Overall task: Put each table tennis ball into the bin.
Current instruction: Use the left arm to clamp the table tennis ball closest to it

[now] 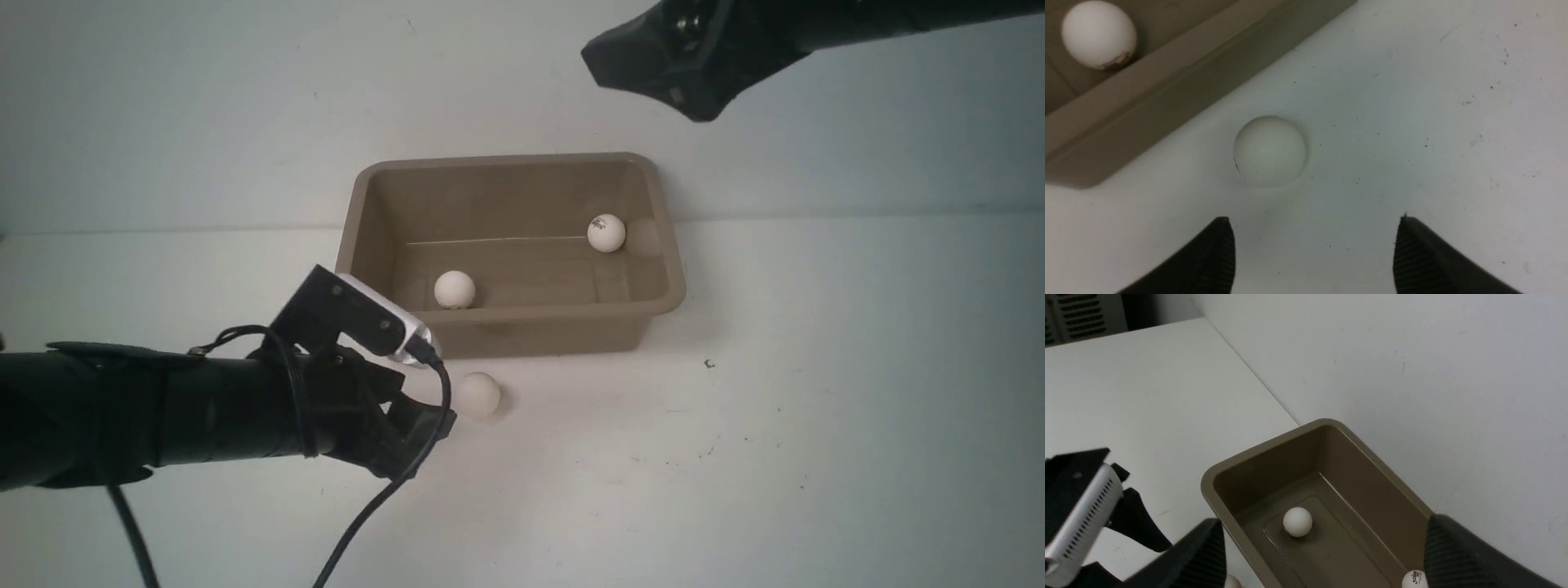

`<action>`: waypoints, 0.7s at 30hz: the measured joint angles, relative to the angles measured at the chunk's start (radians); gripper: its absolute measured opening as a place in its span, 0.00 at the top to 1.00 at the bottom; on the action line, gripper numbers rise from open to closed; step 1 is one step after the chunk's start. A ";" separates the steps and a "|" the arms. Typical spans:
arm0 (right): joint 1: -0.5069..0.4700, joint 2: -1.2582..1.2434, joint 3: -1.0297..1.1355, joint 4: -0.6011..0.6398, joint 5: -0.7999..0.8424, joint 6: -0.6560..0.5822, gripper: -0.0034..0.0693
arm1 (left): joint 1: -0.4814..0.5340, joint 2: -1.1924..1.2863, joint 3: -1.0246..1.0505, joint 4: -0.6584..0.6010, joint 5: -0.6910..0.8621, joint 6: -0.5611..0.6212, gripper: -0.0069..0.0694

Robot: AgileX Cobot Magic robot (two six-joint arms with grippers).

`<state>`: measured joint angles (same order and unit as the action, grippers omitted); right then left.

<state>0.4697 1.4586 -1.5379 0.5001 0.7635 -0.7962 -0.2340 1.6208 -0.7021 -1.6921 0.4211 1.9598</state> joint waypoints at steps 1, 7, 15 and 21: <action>0.000 0.000 0.000 0.000 0.000 0.000 0.14 | 0.000 0.000 -0.002 -0.002 0.000 0.003 0.29; 0.000 0.000 0.000 -0.002 0.033 0.034 0.14 | -0.014 0.121 -0.096 -0.016 -0.001 -0.022 0.29; 0.000 0.000 0.000 -0.002 0.043 0.061 0.14 | -0.014 0.210 -0.167 -0.020 0.002 -0.106 0.29; 0.000 0.000 0.000 -0.003 0.043 0.065 0.14 | -0.036 0.258 -0.223 -0.022 0.011 -0.138 0.29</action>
<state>0.4697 1.4586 -1.5379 0.4976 0.8062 -0.7310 -0.2701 1.8789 -0.9248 -1.7138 0.4325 1.8215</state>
